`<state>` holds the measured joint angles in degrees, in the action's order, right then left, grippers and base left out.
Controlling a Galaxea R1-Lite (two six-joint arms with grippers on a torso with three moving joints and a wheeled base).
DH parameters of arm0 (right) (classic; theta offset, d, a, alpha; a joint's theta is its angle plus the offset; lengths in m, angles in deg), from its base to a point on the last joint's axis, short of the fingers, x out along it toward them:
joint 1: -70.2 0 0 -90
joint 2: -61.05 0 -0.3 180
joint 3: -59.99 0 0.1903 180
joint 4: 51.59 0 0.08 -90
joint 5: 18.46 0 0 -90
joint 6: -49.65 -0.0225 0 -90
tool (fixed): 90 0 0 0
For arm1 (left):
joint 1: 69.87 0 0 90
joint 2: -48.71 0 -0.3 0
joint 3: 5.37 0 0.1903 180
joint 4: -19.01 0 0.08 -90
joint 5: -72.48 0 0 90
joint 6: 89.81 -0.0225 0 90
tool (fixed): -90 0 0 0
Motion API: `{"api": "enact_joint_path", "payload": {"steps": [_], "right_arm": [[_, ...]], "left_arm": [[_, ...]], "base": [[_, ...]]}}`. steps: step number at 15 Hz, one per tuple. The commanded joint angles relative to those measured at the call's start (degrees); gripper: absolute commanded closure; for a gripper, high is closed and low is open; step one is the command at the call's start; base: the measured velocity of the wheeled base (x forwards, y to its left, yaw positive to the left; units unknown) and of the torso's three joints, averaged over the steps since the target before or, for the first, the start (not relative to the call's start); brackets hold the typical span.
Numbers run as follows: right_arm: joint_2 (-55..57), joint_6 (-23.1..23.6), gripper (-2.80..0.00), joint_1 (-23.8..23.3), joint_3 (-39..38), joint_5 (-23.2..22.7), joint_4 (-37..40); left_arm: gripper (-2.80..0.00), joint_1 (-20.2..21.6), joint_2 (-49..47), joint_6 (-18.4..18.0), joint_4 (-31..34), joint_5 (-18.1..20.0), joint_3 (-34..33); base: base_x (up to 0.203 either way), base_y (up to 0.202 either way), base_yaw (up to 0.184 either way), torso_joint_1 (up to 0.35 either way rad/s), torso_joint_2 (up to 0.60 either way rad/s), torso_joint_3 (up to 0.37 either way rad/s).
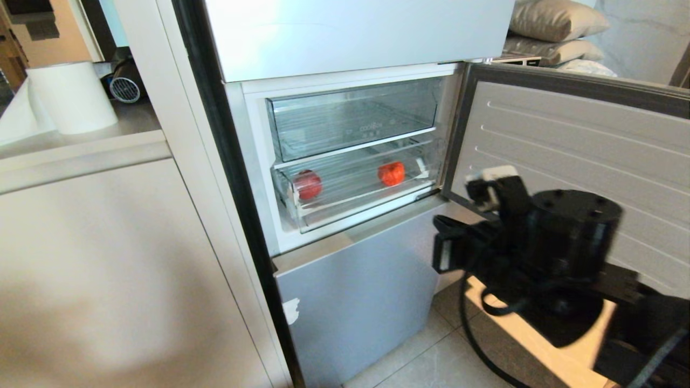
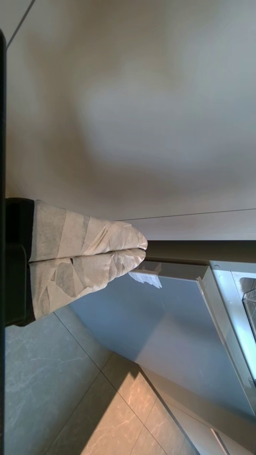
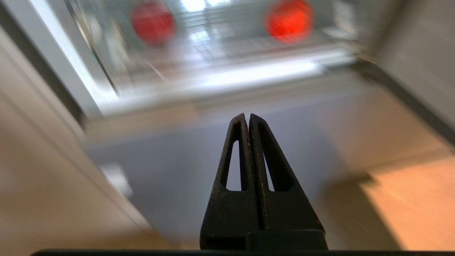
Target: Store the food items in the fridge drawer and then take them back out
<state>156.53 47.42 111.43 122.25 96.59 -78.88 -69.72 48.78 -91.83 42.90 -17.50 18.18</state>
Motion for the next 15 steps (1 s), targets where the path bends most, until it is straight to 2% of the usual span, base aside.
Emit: {"api": "enact_joint_path", "payload": {"steps": [1, 3, 5, 9, 10, 12, 15], "right_arm": [[-19.13, 1.1, 0.0, -2.25, -11.52, 0.38, 1.71], [-33.31, 3.32, 0.0, -10.84, -19.36, -1.88, 6.87], [-48.61, 4.58, 0.0, -19.41, -23.41, -5.59, 15.82], [-73.35, 7.43, 0.0, -32.86, -34.22, -10.88, 29.62], [-78.13, 8.24, 0.0, -35.54, -35.94, -13.14, 34.21], [-87.24, 9.27, 0.0, -38.78, -37.32, -20.91, 45.54], [-95.54, 9.57, 0.0, -40.61, -36.87, -25.08, 55.23]], "left_arm": [[0.0, 0.02, 0.01, -0.01, 0.0, -0.02, -0.01], [0.0, 0.02, 0.01, -0.01, 0.0, -0.02, -0.01], [0.0, 0.02, 0.01, -0.01, 0.0, 0.06, -0.01], [0.0, 0.02, 0.01, -0.01, 0.0, -0.02, -0.01], [0.0, 0.02, 0.01, -0.01, 0.0, 0.05, -0.01], [0.0, 0.02, 0.02, -0.01, 0.01, 0.06, 0.06], [0.0, 0.02, 0.01, 0.08, 0.0, -0.02, -0.01]], "base": [[0.0, 0.0, 0.0, 0.0, 0.0, 0.0], [0.0, 0.0, 0.0, 0.0, 0.0, 0.0], [0.0, 0.0, 0.0, 0.0, 0.0, 0.0], [0.0, 0.0, 0.0, 0.0, 0.0, 0.0], [0.0, 0.0, 0.0, 0.0, 0.0, 0.0], [0.0, 0.0, 0.0, 0.0, 0.0, 0.0], [0.0, 0.0, 0.0, 0.0, 0.0, 0.0]]}}
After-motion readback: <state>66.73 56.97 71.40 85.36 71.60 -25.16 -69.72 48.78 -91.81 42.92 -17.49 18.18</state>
